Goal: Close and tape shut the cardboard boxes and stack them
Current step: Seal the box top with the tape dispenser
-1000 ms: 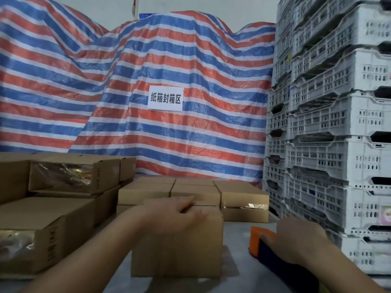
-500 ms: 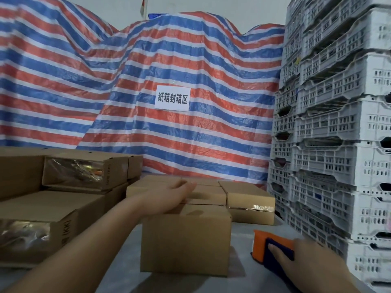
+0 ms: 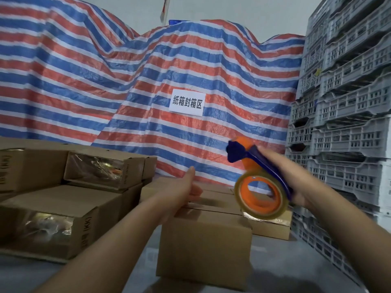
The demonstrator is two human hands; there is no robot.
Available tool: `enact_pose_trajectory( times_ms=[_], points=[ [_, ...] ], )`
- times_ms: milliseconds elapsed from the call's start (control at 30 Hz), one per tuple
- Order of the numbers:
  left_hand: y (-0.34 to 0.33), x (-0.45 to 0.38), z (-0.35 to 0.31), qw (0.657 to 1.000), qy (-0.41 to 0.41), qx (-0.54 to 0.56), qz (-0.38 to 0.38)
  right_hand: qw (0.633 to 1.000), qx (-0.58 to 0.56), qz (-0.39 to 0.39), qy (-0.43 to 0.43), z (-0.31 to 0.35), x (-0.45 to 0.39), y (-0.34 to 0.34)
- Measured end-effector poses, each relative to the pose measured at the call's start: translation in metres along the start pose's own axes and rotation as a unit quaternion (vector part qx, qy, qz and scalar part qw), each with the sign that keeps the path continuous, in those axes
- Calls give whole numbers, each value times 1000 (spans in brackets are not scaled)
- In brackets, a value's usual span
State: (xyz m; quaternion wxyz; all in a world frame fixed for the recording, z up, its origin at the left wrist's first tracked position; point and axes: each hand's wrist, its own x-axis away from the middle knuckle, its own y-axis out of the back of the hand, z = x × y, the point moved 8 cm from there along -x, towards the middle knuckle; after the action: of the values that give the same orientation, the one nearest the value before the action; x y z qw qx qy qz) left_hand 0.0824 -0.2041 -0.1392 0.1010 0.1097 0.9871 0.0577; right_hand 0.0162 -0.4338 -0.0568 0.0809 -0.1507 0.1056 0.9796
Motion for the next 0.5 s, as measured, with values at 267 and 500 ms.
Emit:
enact_pose_trajectory(
  times_ms=[267, 500],
  points=[
    [-1, 7, -1, 987, 40, 145, 49, 993, 73, 90, -31, -4, -24, -61],
    [3, 6, -7, 981, 15, 195, 2, 973, 210, 88, -44, 4, -26, -73]
  ],
)
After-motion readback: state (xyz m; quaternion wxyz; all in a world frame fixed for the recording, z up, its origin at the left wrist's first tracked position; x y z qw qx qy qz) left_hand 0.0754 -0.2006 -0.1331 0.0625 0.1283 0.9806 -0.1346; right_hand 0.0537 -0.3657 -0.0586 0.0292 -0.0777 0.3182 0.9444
